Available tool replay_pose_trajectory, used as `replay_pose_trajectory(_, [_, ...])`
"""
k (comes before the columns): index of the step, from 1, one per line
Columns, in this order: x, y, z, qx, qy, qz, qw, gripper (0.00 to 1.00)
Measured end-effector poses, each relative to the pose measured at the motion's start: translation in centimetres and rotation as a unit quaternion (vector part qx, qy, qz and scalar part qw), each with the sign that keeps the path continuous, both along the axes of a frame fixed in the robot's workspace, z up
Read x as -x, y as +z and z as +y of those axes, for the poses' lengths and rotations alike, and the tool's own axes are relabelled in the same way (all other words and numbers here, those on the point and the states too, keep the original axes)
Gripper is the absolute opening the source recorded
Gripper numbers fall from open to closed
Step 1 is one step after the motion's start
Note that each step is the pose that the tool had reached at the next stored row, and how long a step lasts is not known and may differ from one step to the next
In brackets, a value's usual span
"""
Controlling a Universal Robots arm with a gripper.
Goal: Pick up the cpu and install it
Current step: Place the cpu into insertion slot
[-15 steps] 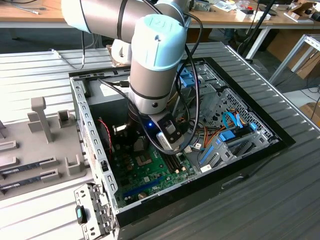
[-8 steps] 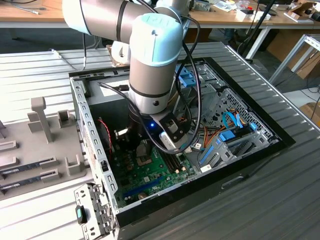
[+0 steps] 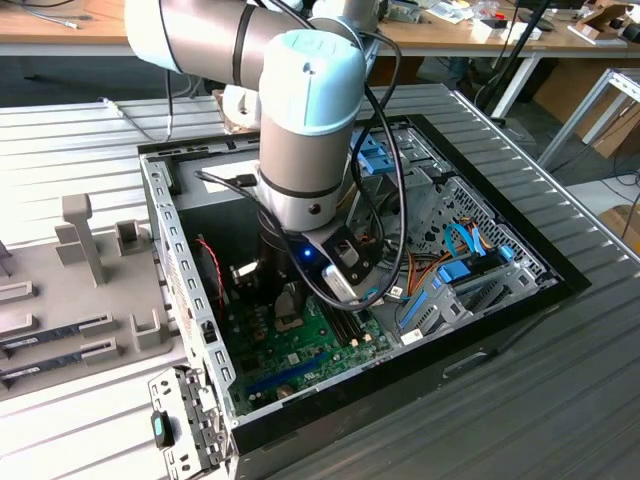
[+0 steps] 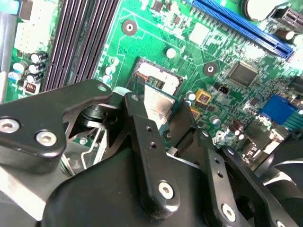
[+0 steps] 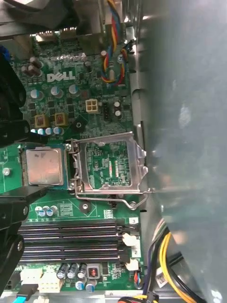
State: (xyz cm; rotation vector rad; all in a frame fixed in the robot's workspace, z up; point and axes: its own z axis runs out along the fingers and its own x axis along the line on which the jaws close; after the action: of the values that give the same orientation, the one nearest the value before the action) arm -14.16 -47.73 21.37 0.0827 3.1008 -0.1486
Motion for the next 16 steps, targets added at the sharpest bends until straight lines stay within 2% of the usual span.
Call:
replay_pose_trajectory(1, [-0.02, -0.01, 0.0, 0.0106, 0.0, 0.0, 0.99994, 0.45])
replay_pose_trajectory(3, [-0.04, -0.05, 0.0, 0.0232, 0.0, 0.0001, 0.99973, 0.45])
replay_pose_trajectory(4, [-0.08, -0.1, 0.0, 0.0245, 0.0, 0.0001, 0.9997, 0.45])
replay_pose_trajectory(16, [-0.32, -0.95, -0.05, 0.0257, 0.006, 0.0003, 0.99965, 0.45])
